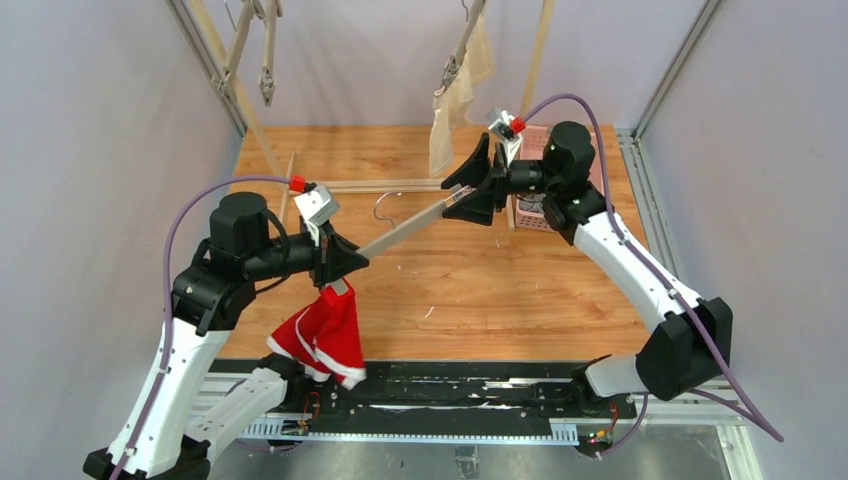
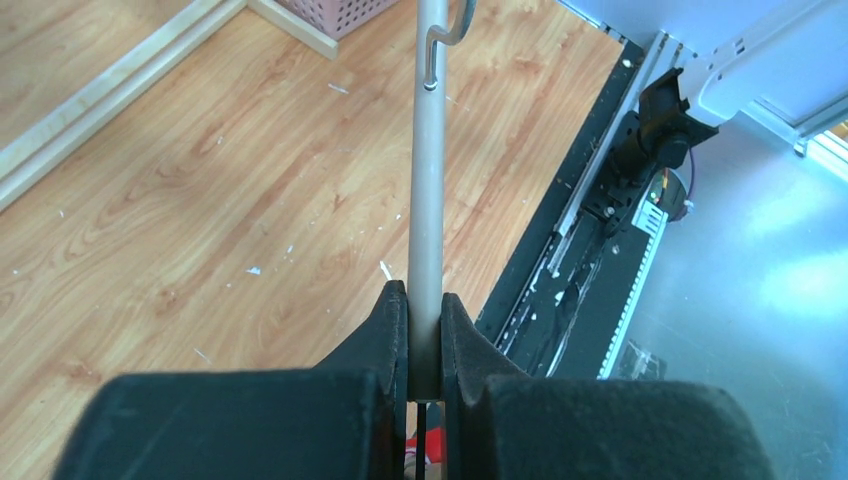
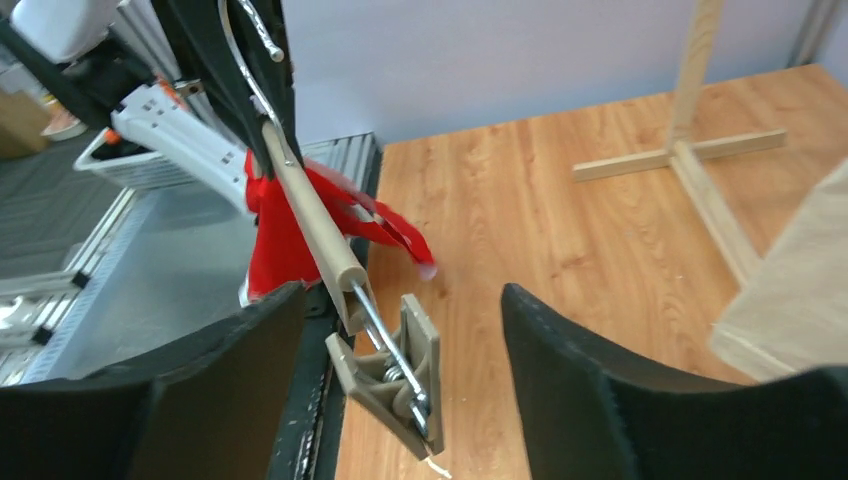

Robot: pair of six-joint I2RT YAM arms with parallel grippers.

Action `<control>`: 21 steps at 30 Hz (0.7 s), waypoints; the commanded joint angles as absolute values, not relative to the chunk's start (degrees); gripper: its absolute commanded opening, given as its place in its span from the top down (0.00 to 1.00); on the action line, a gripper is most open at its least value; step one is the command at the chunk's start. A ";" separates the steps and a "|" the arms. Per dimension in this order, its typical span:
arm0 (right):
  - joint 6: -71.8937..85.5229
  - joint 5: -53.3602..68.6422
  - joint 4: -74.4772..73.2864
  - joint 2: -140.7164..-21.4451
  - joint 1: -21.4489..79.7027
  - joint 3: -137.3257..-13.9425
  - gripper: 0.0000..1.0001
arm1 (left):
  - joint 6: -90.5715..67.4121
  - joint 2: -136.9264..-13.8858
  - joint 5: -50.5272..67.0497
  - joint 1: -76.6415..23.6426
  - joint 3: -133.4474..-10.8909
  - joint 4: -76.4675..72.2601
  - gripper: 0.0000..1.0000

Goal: Remove the underwear clipped to the hanger

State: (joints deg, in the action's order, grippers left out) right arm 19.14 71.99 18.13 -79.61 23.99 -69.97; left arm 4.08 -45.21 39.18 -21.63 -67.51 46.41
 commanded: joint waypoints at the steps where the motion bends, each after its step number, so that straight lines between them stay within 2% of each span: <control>1: 18.69 61.87 20.67 -74.64 24.68 -68.20 0.23 | 1.01 -45.16 39.68 -22.01 -69.55 38.82 1.00; 5: 31.68 57.07 38.48 -72.92 25.14 -62.06 0.23 | -2.42 -45.84 40.42 -22.00 -69.03 32.29 1.00; 11: 39.71 49.00 55.68 -73.68 27.49 -57.09 0.23 | -10.86 -45.71 40.86 -22.02 -65.43 18.27 1.00; 21: 58.60 44.28 84.27 -85.97 28.80 -61.36 0.27 | -15.26 -45.49 39.18 -22.15 -63.23 11.85 1.00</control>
